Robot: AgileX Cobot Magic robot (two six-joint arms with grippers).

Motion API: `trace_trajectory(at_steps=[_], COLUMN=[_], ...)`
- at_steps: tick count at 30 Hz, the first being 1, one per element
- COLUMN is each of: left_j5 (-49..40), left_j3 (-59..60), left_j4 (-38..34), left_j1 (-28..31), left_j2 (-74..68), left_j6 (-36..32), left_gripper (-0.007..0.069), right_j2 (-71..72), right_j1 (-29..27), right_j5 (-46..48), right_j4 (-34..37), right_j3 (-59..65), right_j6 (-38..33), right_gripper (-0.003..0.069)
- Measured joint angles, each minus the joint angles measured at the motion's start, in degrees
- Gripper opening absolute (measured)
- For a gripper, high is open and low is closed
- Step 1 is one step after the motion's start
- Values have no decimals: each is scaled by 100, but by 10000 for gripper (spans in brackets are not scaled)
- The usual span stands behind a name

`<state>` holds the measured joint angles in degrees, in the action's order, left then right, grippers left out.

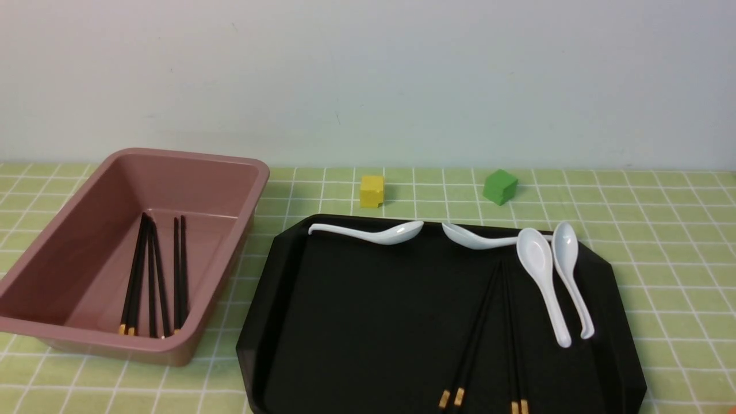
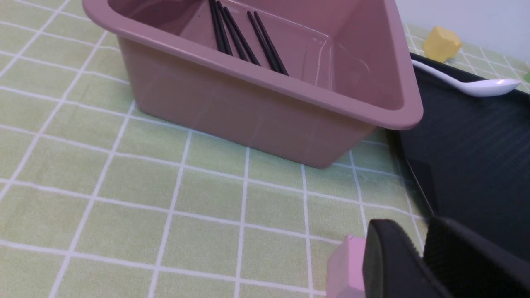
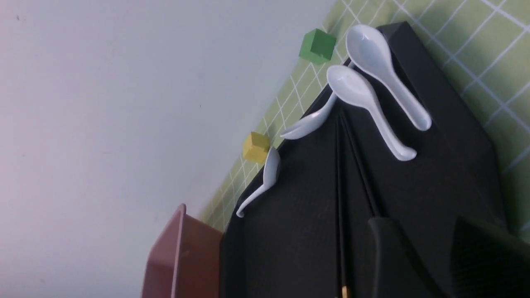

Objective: On green tablecloth take chopsticks from black tray and put them in box.
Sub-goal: 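Move the gripper over the chopsticks on the black tray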

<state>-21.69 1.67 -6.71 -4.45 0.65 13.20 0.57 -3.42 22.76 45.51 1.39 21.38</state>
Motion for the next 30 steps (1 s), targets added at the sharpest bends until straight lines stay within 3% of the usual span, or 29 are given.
trace_trajectory(at_steps=[8, 12, 17, 22, 24, 30], left_j5=[0, 0, 0, 0, 0, 0], left_j3=[0, 0, 0, 0, 0, 0], left_j4=[0, 0, 0, 0, 0, 0], left_j1=[0, 0, 0, 0, 0, 0], left_j2=[0, 0, 0, 0, 0, 0], left_j6=[0, 0, 0, 0, 0, 0], left_gripper=[156, 160, 166, 166, 166, 166], right_j2=[-47, -577, -1938, -3908, -4306, -6157], right_j1=[0, 0, 0, 0, 0, 330], right_j5=[118, 306, 1427, 2716, 2856, 3138], right_j4=[749, 876, 107, -673, -673, 508], right_j3=[-580, -1782, -2741, -3108, -3127, -3164], right_j6=[-1094, -2219, -3291, -3062, -3097, -4328], right_gripper=[240, 194, 20, -8, -5, 7])
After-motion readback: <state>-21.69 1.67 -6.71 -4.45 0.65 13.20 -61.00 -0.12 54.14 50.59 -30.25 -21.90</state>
